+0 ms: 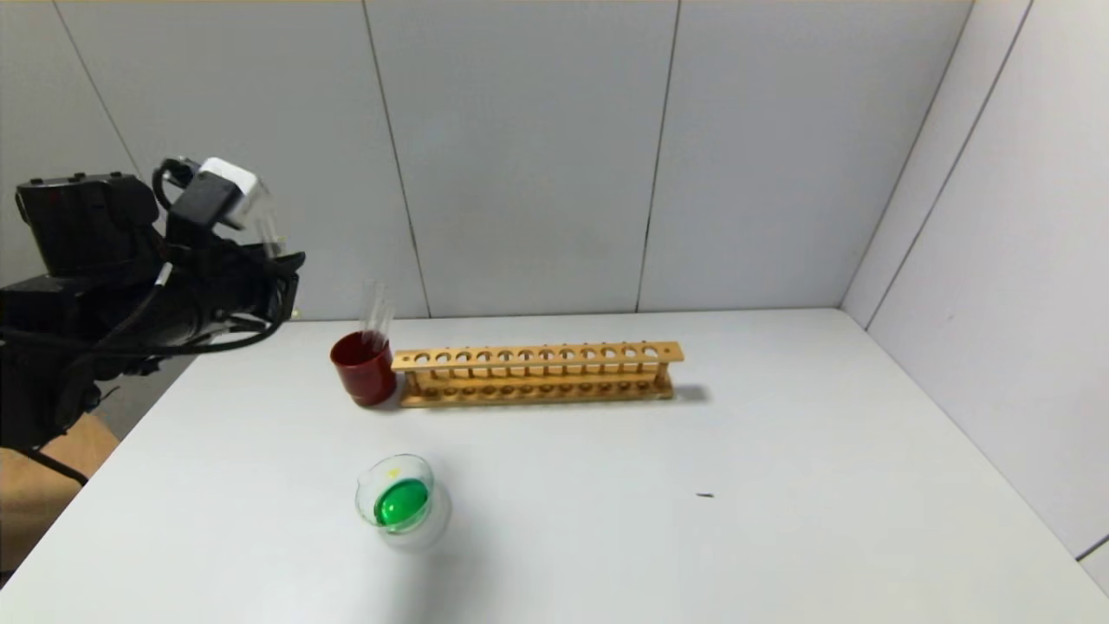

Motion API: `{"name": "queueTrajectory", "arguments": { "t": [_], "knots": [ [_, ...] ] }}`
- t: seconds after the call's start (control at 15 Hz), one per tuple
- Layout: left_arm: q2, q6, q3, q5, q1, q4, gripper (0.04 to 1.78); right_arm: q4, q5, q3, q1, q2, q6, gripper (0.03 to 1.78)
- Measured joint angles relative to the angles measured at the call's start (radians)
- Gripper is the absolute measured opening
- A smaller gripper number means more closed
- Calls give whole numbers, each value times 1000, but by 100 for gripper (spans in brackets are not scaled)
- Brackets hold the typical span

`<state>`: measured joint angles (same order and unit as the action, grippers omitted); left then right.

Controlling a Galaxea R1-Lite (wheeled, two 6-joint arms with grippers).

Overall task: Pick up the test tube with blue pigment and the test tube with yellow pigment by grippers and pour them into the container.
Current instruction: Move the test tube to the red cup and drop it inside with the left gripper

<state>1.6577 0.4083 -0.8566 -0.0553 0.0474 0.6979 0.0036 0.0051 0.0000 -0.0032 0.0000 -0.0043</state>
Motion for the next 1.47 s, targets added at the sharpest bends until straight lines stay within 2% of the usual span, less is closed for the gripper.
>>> {"name": "queueTrajectory", "arguments": {
  "t": [0.13, 0.27, 0.53, 0.87, 1.47],
  "knots": [
    [19, -243, -51, -1, -20, 0, 32, 0, 0, 0, 0, 0, 0, 175],
    [40, -410, -68, -3, -37, -1, 32, 0, 0, 0, 0, 0, 0, 175],
    [114, -635, -78, -5, -74, 6, 32, 0, 0, 0, 0, 0, 0, 175],
    [248, -710, -82, -8, -96, 155, 32, 0, 0, 0, 0, 0, 0, 175],
    [368, -747, -87, -13, -93, 190, 32, 0, 0, 0, 0, 0, 0, 175]
  ]
}}
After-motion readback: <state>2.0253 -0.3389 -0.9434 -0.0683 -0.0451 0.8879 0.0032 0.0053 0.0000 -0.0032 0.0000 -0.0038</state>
